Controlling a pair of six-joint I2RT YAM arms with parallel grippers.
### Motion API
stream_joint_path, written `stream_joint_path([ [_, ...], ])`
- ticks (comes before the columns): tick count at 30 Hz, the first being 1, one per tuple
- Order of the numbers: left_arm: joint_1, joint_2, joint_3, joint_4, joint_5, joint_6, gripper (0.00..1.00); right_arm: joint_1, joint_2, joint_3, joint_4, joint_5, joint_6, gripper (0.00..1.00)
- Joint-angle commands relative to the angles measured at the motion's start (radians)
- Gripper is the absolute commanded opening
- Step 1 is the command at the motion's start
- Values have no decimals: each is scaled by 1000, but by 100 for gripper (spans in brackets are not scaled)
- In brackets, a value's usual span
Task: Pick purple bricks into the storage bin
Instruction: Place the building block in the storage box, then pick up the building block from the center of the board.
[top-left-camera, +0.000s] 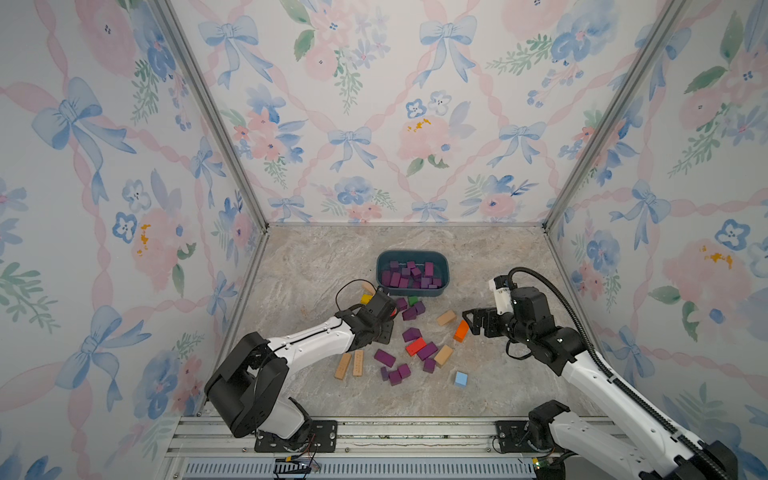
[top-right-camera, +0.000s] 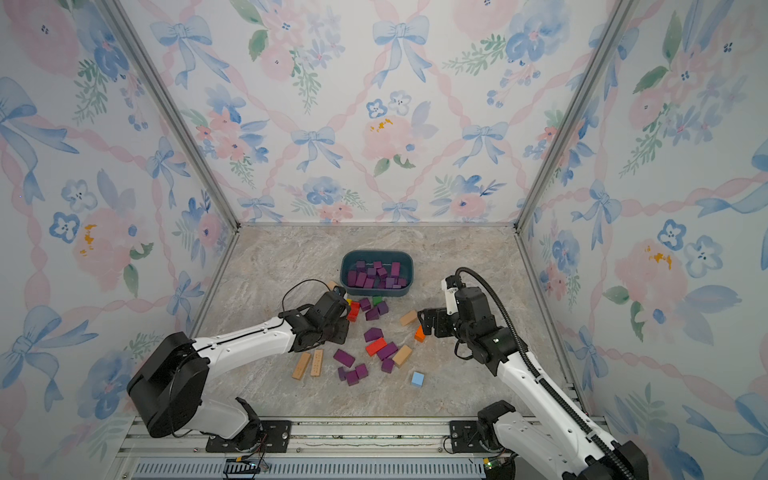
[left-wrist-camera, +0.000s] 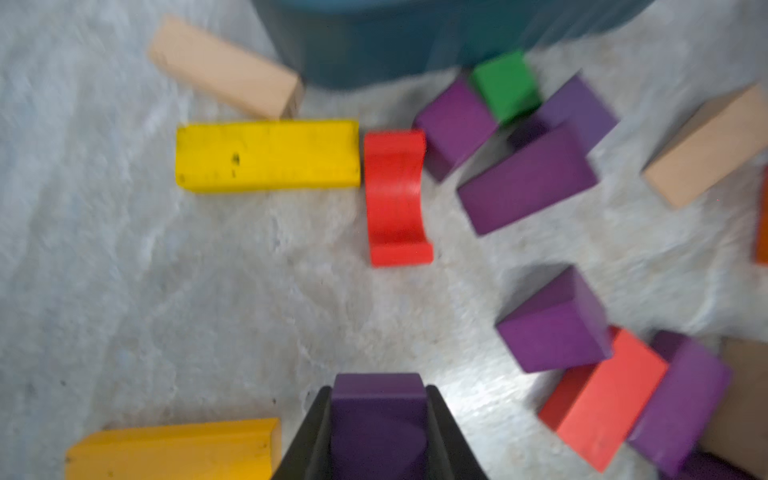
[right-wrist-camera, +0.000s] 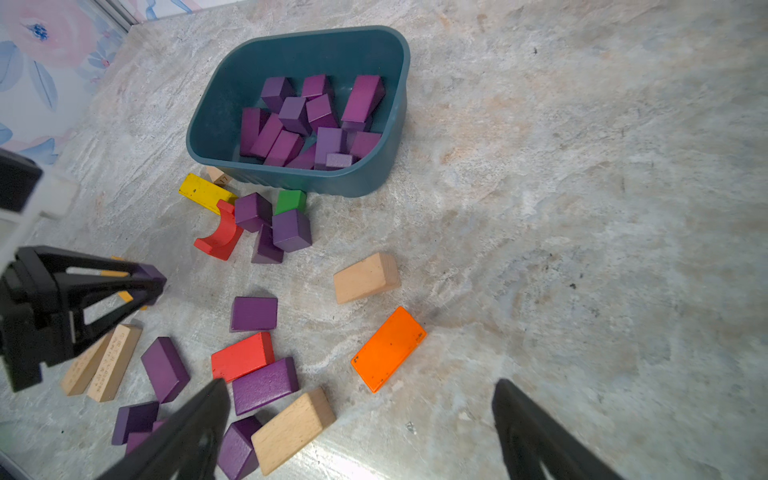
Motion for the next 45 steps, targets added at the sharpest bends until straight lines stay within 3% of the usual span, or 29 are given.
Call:
stream_joint_path([
  [1,-3,43,137,18,-75,71,29,-16,-5,-22,10,9,11,97],
  [5,7,184,342,27,-112,158,29,-21,-7,-49,50,-6,55,97],
  [11,83,428,587,30,-51,197,28,-23,26,-46,51,-42,76,97],
  [16,143,561,696,28,-6,196,28,-23,54,-25,34,-48,60,97],
  [22,189,613,730,29,-13,182,28,-23,84,-6,18,-45,56,97],
  [24,201,624,734,30,-12,183,42,-23,88,-4,7,-45,56,97],
  [26,204,632,738,28,-35,193,80,-23,86,1,-11,-38,52,97],
  [27,203,631,738,28,-42,198,88,-23,82,7,-22,-33,49,97],
  [28,204,625,736,29,-47,199,90,-22,79,13,-35,-30,45,97],
  [34,188,529,666,42,-85,202,92,-8,68,35,-63,-13,24,97],
  [45,119,96,226,282,-63,183,95,60,142,70,-30,25,14,97],
])
